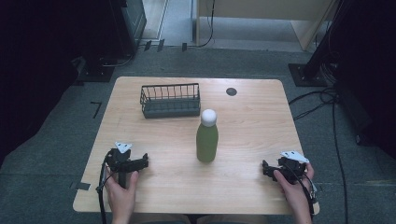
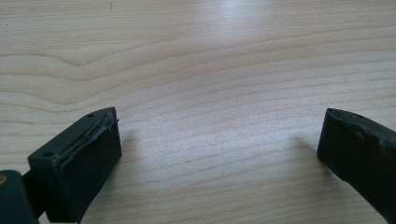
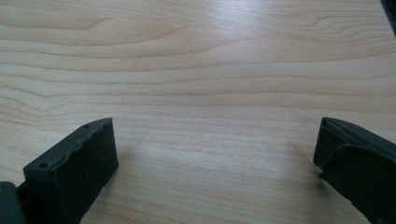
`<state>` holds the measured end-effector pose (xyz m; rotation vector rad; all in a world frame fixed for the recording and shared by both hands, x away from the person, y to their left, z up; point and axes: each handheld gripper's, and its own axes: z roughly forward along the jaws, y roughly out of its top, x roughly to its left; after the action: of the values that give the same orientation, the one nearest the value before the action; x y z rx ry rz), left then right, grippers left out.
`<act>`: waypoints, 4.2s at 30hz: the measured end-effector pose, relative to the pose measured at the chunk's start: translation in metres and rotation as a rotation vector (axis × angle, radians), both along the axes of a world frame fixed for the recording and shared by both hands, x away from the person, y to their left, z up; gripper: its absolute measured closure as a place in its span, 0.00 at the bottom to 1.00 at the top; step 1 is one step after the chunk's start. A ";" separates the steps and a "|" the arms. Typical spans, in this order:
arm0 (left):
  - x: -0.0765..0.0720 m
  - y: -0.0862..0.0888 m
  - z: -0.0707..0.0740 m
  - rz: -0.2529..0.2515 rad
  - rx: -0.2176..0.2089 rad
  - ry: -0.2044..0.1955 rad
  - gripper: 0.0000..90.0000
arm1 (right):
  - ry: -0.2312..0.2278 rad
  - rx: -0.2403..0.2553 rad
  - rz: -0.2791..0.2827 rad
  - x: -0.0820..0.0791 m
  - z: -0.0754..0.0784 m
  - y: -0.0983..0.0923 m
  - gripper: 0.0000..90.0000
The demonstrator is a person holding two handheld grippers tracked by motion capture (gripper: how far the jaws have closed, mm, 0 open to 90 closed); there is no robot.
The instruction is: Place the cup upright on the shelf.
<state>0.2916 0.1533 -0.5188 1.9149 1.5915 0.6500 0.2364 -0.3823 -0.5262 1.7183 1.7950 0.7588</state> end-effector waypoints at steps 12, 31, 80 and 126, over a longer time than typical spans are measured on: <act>0.000 0.000 0.000 0.000 0.000 0.000 0.00 | -0.042 0.015 0.054 0.009 0.029 0.037 0.00; 0.000 0.000 0.000 0.000 0.000 -0.001 0.00 | -0.097 0.073 0.193 0.019 0.058 0.098 0.00; 0.000 0.000 0.000 0.000 0.001 -0.001 0.00 | -0.198 0.242 0.439 0.031 0.072 0.184 0.10; 0.000 0.000 0.000 0.002 -0.003 -0.002 0.00 | -0.279 0.189 0.444 0.062 0.097 0.211 0.21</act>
<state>0.2916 0.1531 -0.5190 1.9100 1.5927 0.6507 0.2980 -0.1714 -0.4294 1.2468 1.9717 1.3196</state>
